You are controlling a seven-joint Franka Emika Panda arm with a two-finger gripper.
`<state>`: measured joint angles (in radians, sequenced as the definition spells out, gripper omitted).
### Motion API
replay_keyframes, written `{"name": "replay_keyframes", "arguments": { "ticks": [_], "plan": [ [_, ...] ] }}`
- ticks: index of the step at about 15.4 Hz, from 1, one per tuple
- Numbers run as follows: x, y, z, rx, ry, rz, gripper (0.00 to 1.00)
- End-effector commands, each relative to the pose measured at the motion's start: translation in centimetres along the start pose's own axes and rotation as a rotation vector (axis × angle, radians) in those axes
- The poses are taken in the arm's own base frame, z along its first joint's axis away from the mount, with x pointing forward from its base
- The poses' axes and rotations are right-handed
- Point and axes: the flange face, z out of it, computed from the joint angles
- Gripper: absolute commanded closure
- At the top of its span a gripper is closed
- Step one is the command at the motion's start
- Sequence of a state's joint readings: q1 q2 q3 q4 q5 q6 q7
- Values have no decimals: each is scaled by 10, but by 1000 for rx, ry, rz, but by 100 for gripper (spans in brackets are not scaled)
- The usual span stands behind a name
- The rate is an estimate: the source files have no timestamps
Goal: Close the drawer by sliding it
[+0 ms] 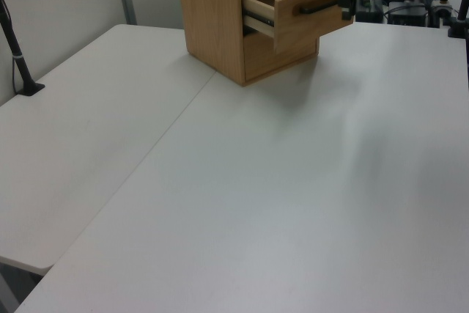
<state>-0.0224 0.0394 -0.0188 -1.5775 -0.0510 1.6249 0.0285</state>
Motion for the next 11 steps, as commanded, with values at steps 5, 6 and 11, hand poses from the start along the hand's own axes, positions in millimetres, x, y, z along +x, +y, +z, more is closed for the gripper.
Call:
{"name": "replay_keyframes", "arguments": {
  "ticks": [5, 6, 11],
  "plan": [
    [53, 55, 36, -5, 112, 178, 76],
    [59, 61, 44, -8, 122, 194, 76],
    [83, 92, 59, -13, 256, 312, 76]
  ]
}}
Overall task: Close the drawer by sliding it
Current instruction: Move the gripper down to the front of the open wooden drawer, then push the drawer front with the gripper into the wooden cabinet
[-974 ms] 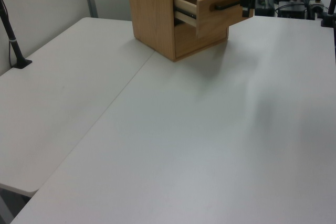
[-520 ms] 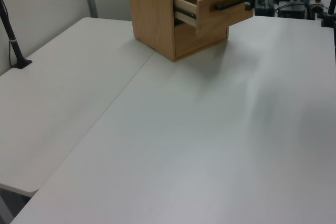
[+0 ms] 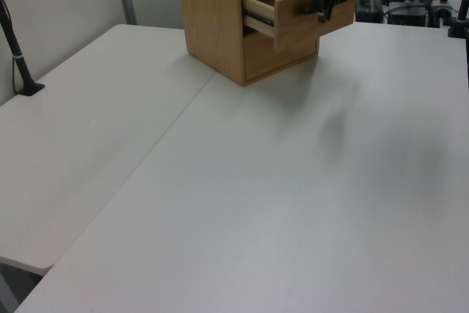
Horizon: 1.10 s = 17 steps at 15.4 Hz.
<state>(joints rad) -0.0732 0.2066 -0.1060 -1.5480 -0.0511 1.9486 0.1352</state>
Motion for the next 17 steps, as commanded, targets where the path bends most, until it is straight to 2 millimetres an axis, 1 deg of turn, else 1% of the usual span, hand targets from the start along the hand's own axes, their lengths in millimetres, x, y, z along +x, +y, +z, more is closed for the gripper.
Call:
{"name": "replay_keyframes", "arguments": {
  "ticks": [1, 3, 5, 6, 9, 10, 12, 13, 14, 16, 17],
  "plan": [
    [22, 18, 6, 5, 99, 108, 76],
    [32, 23, 12, 10, 167, 134, 76],
    [44, 35, 18, 16, 243, 188, 76],
    [51, 36, 19, 20, 283, 204, 76],
    [73, 50, 33, 14, 345, 232, 76],
    [80, 53, 34, 14, 373, 236, 76],
    [88, 59, 39, 19, 434, 243, 76],
    [90, 60, 38, 23, 472, 241, 76],
    [94, 61, 47, 24, 496, 240, 76],
    [100, 71, 54, 22, 576, 246, 75],
    [102, 73, 53, 25, 613, 244, 74]
  ]
}}
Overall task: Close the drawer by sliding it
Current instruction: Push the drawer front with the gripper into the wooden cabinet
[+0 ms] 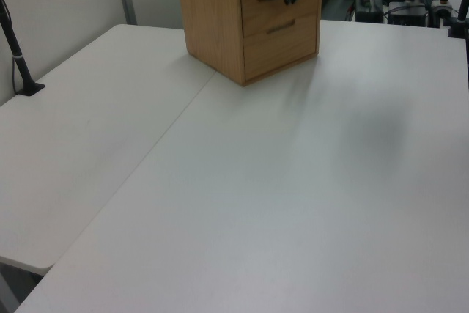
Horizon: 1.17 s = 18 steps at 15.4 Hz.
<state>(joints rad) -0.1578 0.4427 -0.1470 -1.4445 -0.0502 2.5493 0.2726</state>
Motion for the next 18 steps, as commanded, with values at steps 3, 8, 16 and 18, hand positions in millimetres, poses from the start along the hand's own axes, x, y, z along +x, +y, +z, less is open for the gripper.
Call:
{"name": "replay_keyframes", "arguments": {
  "ticks": [3, 8, 16, 18],
  "plan": [
    [21, 17, -2, 13, 153, 34, 62],
    [-32, -5, -32, -2, -161, -68, 47],
    [-119, -86, -134, 9, -709, -375, 15],
    [-137, -102, -167, 41, -715, -447, 2]
  ]
}}
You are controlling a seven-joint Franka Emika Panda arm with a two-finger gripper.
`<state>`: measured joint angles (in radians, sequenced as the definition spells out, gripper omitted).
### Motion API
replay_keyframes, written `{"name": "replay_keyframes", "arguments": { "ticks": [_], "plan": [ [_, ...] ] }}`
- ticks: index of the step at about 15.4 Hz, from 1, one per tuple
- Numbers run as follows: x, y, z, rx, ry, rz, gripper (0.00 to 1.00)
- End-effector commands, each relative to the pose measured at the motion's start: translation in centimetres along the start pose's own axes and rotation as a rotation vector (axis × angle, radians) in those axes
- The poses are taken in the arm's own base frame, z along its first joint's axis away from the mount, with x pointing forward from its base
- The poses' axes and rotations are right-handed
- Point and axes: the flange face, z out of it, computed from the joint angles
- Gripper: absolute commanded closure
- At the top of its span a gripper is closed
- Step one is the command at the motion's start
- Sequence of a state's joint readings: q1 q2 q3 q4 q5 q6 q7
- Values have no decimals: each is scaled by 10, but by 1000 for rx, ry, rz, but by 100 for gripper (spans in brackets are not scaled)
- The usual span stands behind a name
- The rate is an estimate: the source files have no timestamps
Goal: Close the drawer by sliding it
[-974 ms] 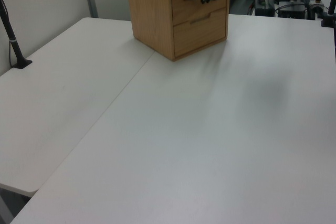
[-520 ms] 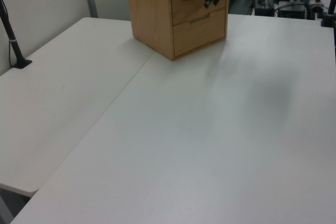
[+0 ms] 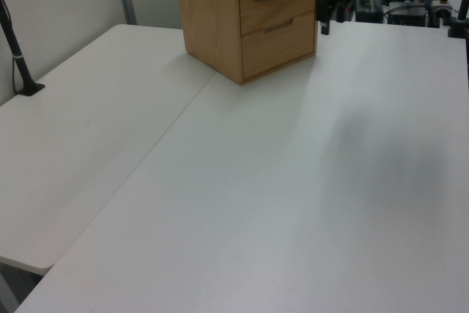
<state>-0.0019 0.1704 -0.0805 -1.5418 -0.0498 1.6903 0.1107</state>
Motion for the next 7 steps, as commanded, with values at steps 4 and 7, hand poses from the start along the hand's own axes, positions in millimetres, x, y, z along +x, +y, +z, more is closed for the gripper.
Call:
{"name": "replay_keyframes", "arguments": {
  "ticks": [4, 7],
  "plan": [
    [-73, -48, -43, 29, -22, -165, 0],
    [-74, -54, -44, 28, -22, -155, 0]
  ]
}}
